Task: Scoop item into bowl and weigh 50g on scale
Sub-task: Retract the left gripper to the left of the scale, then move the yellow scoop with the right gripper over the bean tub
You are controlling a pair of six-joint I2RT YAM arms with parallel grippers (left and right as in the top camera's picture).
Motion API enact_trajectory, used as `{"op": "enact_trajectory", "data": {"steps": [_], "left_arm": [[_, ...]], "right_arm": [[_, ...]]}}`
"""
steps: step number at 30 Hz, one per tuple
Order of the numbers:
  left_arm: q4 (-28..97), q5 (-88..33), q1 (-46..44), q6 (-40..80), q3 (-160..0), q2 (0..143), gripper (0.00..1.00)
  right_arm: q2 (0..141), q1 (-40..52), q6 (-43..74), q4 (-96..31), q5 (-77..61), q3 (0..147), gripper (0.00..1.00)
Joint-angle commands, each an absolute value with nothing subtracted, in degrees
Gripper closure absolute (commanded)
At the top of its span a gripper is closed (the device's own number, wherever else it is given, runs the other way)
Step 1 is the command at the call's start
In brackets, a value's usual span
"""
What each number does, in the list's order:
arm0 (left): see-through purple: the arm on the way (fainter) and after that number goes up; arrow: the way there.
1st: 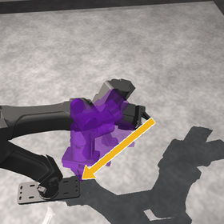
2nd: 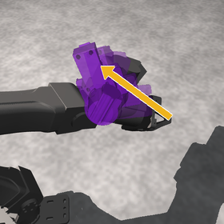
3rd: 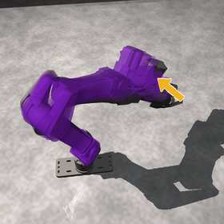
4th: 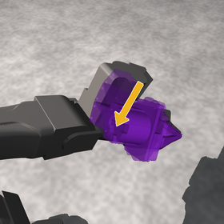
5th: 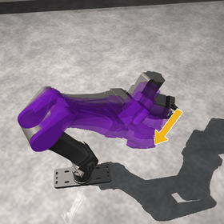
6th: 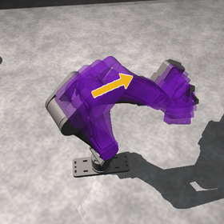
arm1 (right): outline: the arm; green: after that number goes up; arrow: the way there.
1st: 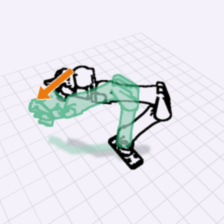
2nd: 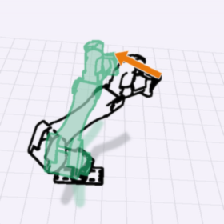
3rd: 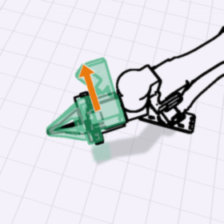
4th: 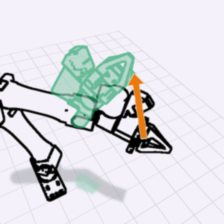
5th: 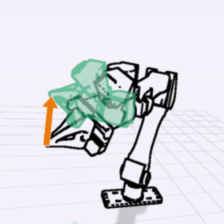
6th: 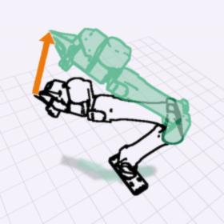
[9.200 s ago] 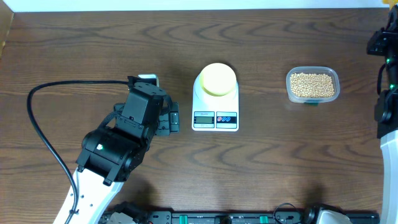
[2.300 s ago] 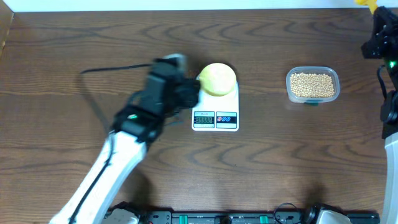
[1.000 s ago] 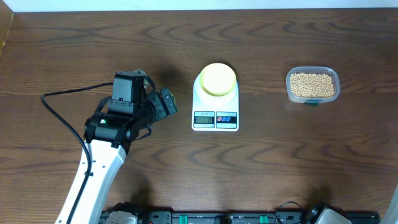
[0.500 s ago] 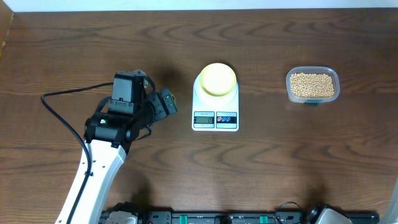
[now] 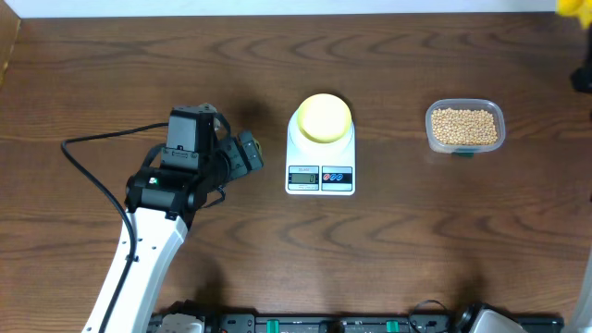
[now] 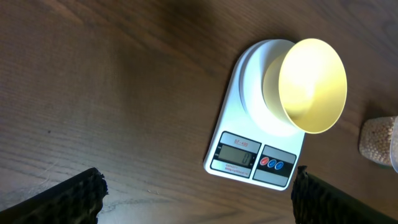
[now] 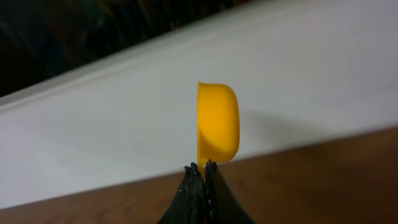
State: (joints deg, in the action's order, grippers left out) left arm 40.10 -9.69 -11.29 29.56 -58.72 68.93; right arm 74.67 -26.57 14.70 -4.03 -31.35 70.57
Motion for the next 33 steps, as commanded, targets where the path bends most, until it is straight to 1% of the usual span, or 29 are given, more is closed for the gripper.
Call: {"op": "enact_trajectory", "data": {"steps": [1, 10, 15, 17, 21, 23, 25, 26, 29, 31, 33], "left_arm": [[40.3, -8.7, -11.0, 28.8, -58.9, 69.1, 0.02], [40.2, -8.7, -11.0, 28.8, -58.9, 69.1, 0.02], [40.1, -8.7, -11.0, 28.8, -58.9, 69.1, 0.02], [40.1, -8.7, -11.0, 28.8, -58.9, 69.1, 0.02], [40.0, -9.2, -11.0, 28.8, -58.9, 69.1, 0.02], [39.6, -12.0, -11.0, 27.9, -58.9, 69.1, 0.02], [37.9, -18.7, -11.1, 20.8, -58.9, 69.2, 0.02], [37.0, -24.2, -11.0, 15.4, -58.9, 69.3, 0.02], [37.2, -37.5, -11.0, 7.8, -58.9, 69.3, 0.02], [39.4, -38.5, -11.2, 7.0, -58.9, 69.3, 0.02], [43.0, -32.0, -11.7, 7.1, -58.9, 69.3, 0.02]], "right_arm": [[75.7, -24.5, 17.7, -7.2, -31.7, 71.5, 0.99], [75.7, -20.5, 6.6, -22.3, -31.8, 71.5, 0.99], [75.7, -18.7, 1.4, -28.1, -31.5, 71.5, 0.99], [75.7, -18.1, 1.2, -29.3, -31.4, 71.5, 0.98], [75.8, -17.7, 1.2, -28.6, -31.4, 71.5, 0.98], [76.2, -17.6, 1.2, -26.7, -30.6, 71.5, 0.99], [76.6, -17.6, 1.2, -24.6, -29.8, 71.5, 0.99], [76.9, -17.6, 1.2, -23.6, -29.2, 71.5, 0.99], [78.2, -17.6, 1.2, -20.2, -27.1, 71.5, 0.99], [79.2, -17.6, 1.2, -18.5, -27.1, 71.5, 0.99], [80.3, -17.6, 1.1, -16.9, -27.1, 71.5, 0.99]]}}
